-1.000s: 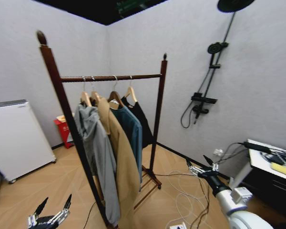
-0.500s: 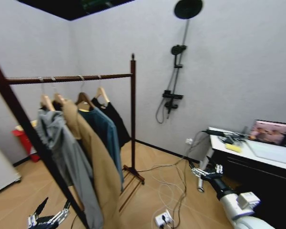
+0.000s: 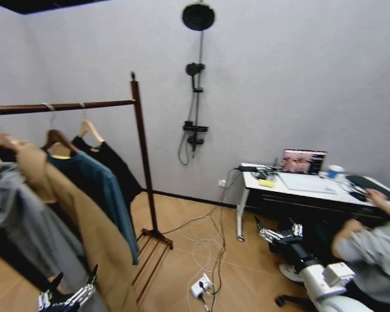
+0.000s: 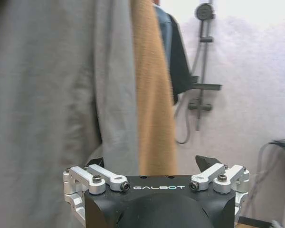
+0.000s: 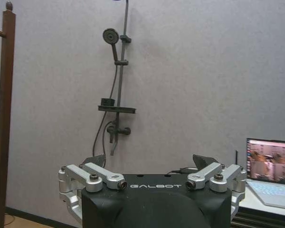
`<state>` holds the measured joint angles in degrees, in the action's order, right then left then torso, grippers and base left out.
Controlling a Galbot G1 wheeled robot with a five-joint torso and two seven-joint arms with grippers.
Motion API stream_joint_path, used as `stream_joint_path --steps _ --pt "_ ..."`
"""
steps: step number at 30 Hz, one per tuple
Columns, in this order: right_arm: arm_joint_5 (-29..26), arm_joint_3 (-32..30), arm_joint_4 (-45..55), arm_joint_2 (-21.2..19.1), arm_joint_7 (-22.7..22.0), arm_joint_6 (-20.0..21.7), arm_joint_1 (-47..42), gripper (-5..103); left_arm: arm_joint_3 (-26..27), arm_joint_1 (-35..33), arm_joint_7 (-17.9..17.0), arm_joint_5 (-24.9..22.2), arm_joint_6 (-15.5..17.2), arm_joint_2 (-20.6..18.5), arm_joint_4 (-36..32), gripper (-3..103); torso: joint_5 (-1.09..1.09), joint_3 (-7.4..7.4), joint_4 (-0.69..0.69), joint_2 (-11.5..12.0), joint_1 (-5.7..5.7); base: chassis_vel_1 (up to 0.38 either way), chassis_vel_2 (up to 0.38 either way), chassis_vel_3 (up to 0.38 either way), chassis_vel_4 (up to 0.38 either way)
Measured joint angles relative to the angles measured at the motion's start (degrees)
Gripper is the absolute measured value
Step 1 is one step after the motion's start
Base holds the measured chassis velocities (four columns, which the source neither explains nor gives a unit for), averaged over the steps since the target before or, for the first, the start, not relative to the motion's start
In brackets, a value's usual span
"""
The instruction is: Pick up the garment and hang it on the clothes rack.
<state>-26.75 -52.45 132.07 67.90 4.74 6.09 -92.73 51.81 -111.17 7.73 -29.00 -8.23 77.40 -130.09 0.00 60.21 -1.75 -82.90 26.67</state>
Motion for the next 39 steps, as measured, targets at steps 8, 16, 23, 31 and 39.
stream_joint_path --steps 8,16,23,31,39 --pt "0.4 0.1 0.2 0.4 0.1 0.0 -0.4 100 0.0 0.0 0.0 0.0 0.0 0.0 0.0 100 0.02 0.0 -0.02 0.0 0.0 -0.054 -0.17 -0.164 -0.065" --pt "0.4 0.2 0.4 0.7 0.1 -0.4 -0.6 100 0.0 0.0 0.0 0.0 0.0 0.0 0.0 100 -0.02 0.0 0.01 0.0 0.01 0.088 -0.121 -0.127 0.1" --pt "0.4 0.6 0.5 0.6 0.2 -0.5 -0.6 100 0.0 0.0 0.0 0.0 0.0 0.0 0.0 100 0.01 -0.02 0.0 0.0 -0.05 0.135 -0.197 -0.195 0.154" --pt "0.6 1.2 0.8 0.4 0.2 -0.5 -0.1 100 0.0 0.0 0.0 0.0 0.0 0.0 0.0 100 -0.01 0.01 0.0 0.0 0.0 0.053 -0.159 -0.157 0.067" --pt "0.7 1.4 1.1 0.5 0.2 -0.4 0.0 100 0.0 0.0 0.0 0.0 0.0 0.0 0.0 100 0.01 0.0 -0.01 0.0 0.01 0.013 -0.154 -0.172 0.008"
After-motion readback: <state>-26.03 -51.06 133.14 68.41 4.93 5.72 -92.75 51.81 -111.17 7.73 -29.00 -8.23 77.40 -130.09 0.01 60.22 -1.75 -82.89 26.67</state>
